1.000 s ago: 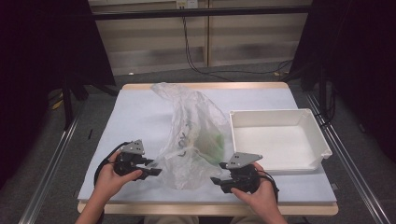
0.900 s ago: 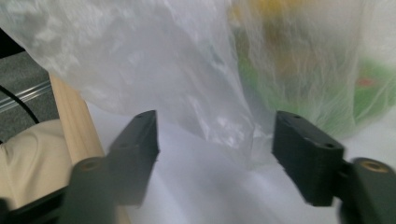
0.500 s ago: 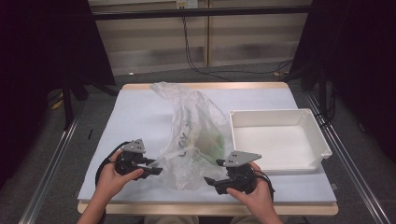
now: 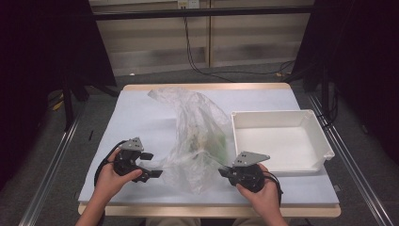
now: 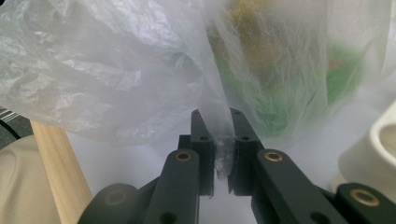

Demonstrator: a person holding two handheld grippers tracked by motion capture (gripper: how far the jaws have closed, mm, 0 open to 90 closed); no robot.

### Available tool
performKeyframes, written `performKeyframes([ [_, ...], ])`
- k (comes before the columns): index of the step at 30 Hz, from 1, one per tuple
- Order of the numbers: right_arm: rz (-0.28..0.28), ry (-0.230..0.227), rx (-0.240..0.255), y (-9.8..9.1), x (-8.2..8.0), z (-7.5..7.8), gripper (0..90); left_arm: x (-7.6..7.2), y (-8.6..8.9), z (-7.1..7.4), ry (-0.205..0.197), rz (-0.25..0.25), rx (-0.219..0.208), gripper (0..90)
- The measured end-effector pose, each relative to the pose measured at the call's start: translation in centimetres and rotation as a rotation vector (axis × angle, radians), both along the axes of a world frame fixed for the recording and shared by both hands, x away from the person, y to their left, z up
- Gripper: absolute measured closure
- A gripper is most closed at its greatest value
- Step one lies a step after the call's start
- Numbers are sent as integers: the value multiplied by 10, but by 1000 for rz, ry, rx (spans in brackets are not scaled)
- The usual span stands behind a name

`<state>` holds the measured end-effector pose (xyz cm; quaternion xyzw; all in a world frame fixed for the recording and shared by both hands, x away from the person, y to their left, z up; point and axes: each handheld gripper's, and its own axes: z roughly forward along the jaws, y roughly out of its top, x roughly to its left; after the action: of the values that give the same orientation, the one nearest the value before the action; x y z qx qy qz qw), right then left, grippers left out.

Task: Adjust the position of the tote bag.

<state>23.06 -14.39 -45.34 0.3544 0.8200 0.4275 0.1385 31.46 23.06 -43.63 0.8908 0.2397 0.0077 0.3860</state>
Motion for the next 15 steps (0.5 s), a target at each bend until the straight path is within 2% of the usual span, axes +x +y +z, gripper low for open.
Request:
performKeyframes([
  [1, -4, 0, -7, -1, 0, 0, 837, 0, 0, 0, 1, 10, -18, 171],
  [3, -10, -2, -20, -3, -1, 0, 840, 1, 2, 1, -7, 25, -15, 113],
  [9, -34, -9, -42, -11, -2, 0, 854, 6, 9, 6, -35, 39, -43, 86],
  [10, -34, -11, -43, -12, -2, 0, 854, 7, 10, 8, -40, 33, -37, 88],
  [11, -41, -8, -40, -13, -2, 0, 856, 6, 9, 9, -42, 17, -56, 110],
  [15, -45, -5, -56, -14, -3, -2, 866, 6, -1, 8, -43, -35, -45, 266],
])
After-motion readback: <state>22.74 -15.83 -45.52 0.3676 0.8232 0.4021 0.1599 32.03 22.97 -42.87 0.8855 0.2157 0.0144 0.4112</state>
